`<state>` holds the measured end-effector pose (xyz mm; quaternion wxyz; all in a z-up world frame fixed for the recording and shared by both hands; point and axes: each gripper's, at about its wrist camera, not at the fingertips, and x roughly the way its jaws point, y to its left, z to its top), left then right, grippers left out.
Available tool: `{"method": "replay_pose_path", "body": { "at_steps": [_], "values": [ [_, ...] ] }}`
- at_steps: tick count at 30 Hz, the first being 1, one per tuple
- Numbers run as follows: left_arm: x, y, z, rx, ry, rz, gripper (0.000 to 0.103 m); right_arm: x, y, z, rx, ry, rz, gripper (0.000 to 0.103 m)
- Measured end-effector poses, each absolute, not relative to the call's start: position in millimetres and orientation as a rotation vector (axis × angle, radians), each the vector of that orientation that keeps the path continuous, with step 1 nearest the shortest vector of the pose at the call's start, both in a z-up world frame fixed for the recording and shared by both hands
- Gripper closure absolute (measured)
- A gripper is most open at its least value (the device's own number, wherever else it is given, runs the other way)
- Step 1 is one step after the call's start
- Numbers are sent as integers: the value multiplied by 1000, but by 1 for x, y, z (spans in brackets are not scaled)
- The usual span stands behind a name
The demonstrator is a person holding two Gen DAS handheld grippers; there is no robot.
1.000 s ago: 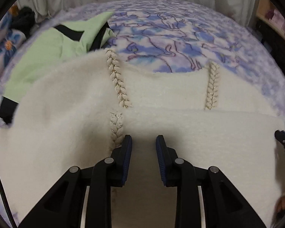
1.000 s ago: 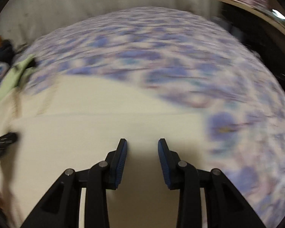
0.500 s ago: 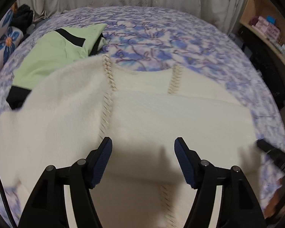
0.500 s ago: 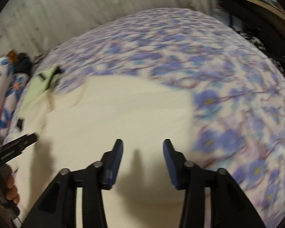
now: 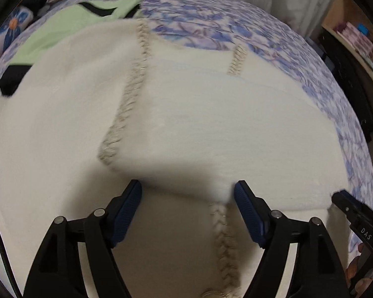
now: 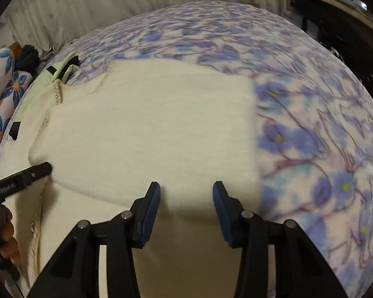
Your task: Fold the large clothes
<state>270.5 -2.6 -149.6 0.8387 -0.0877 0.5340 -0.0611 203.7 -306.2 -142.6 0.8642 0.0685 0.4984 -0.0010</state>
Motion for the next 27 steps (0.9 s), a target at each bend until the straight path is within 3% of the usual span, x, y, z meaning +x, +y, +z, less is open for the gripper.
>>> {"method": "replay_pose_path", "body": {
  "at_steps": [9,27],
  "values": [
    [247,19,-134,-147,1132,-52,27,178,-315,-129,182,1051,-72,60],
    [112,81,-47,-72,1011,49,27,90,-236,-81,266,1003,52,60]
  ]
}}
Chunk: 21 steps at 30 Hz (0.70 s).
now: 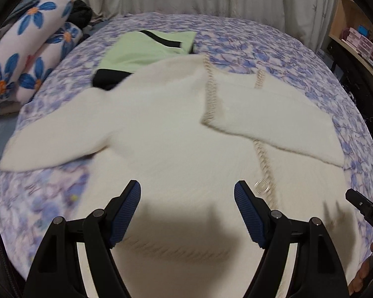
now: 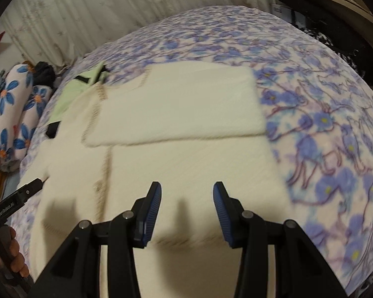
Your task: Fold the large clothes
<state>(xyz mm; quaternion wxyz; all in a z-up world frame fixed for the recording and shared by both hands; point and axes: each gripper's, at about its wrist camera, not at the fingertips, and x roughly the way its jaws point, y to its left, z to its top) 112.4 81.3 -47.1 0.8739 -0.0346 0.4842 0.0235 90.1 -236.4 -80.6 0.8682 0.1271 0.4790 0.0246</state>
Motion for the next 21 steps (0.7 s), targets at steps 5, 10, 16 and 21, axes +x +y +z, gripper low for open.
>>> {"method": "replay_pose_path", "body": {
  "at_steps": [5,10,16,21],
  "values": [
    [78,118,-39,-87,1006,100,27,74,-200,-68,250,978,103,60],
    [57,151,-38,-97,996,136,27,64,-160,-62,208,979,148,60],
    [45,201,-45,-142,998,182,27,59,-109,-58,96,976,201,59],
    [44,257,-57,-219,1004,244,27,71,-67,-57,52,962,249,57]
  ]
}}
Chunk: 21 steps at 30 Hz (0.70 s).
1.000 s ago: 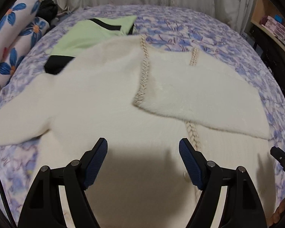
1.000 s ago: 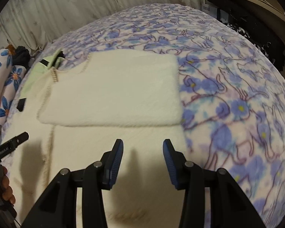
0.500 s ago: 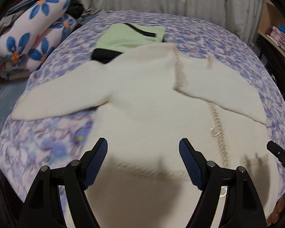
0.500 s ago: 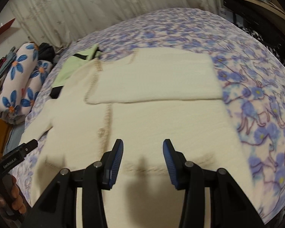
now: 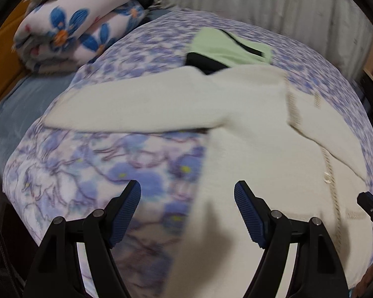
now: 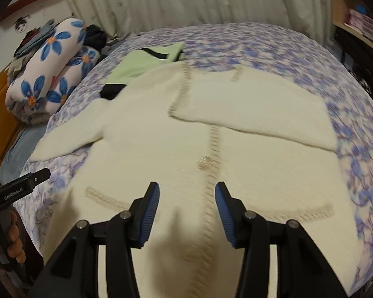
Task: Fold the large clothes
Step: 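Grasp the other sleeve with the left tool and fold it across the body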
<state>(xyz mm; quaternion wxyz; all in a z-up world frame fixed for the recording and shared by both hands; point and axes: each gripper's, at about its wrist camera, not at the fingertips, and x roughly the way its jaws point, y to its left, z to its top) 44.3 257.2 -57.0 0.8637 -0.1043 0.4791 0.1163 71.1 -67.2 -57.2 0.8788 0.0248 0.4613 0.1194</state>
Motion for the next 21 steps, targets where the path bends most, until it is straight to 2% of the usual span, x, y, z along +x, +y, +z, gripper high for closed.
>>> {"method": "replay_pose_path", "body": {
  "at_steps": [12,21],
  "values": [
    [66,387,-101,-395,994,323,27,134,54,-75,-27,941,367,57],
    [71,486,-157,-746,964,351,27,164,118,-97,-93,950,430,57]
  ]
}}
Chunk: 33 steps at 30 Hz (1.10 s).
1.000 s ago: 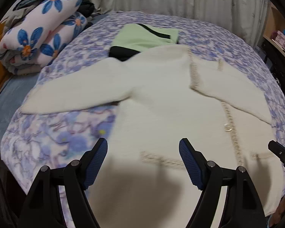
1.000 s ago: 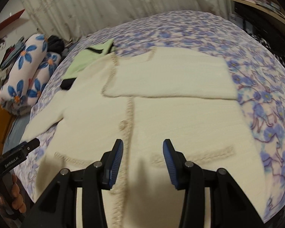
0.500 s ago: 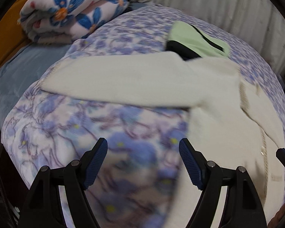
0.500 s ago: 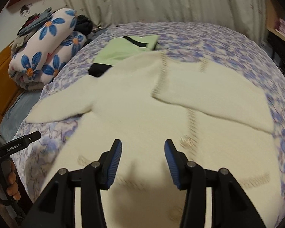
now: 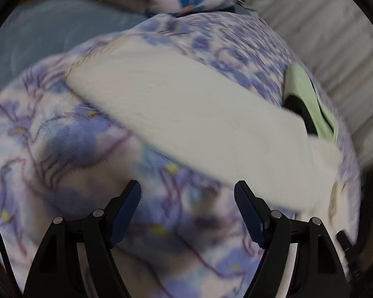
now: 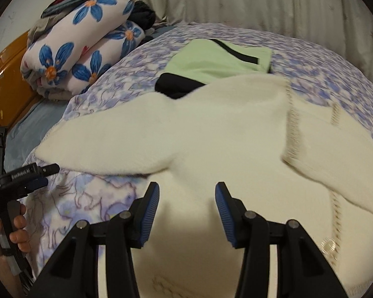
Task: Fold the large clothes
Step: 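Grasp the other sleeve with the left tool and fold it across the body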
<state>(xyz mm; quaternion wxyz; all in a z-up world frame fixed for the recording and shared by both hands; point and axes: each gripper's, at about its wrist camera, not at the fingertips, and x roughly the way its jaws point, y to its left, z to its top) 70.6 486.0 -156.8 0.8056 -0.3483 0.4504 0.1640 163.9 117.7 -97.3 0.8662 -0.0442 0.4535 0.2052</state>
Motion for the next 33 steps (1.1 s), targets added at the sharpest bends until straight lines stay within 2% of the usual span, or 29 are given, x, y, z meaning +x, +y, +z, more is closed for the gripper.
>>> {"method": "replay_pose_path", "body": {
  "at_steps": [9,10,11,12,13,14,19,26,29,33],
  "values": [
    [96,538,-180,-909,876,366,29,175,139,-110,-71,973,456,57],
    [100,540,-179,-895,870,388,42,174,139,-112,-71,976,457,57],
    [106,541,-179,-852,881,433,64,174,139,-113,-73,978,457,57],
    [111,541,-178,-817,895,463,73,173,138,-114,-74,981,458,57],
    [116,542,-176,-796,899,465,88,173,137,-115,-74,984,458,57],
    [118,540,-171,-791,880,460,92,172,134,-115,-72,987,457,57],
    [134,497,-116,-641,792,407,97,168,109,-110,-28,982,436,57],
    [165,360,-27,-431,710,101,97,159,50,-96,48,953,363,57],
    [178,298,-23,-366,736,-15,97,155,17,-92,79,943,322,57],
    [196,220,-60,-272,854,-79,96,155,-29,-95,121,946,248,57]
  ]
}}
